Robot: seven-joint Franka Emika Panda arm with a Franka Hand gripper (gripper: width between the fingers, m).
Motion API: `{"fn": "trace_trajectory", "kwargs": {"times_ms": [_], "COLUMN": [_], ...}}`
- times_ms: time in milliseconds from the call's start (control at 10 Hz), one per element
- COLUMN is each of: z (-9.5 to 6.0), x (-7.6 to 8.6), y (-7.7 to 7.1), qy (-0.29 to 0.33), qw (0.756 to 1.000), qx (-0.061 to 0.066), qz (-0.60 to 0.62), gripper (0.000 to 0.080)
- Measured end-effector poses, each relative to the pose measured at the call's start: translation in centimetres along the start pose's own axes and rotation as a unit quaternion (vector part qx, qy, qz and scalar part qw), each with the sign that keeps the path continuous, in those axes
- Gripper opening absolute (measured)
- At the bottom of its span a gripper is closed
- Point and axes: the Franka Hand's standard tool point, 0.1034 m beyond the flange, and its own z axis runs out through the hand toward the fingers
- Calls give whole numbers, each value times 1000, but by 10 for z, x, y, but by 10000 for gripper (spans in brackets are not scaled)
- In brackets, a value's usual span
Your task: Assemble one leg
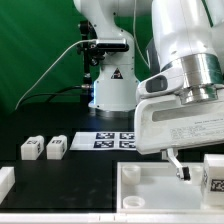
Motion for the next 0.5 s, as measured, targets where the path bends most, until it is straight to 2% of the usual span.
{"fn": "trace_trajectory", "kwargs": {"times_ms": [200, 400, 500], "z": [1, -7, -7], "x": [0, 16, 25], "y": [0, -12, -13], "qy": [-9, -72, -74], "qw": [1000, 995, 995], "qx": [0, 10, 11], "qz": [9, 61, 61], "gripper": [649, 649, 649]}}
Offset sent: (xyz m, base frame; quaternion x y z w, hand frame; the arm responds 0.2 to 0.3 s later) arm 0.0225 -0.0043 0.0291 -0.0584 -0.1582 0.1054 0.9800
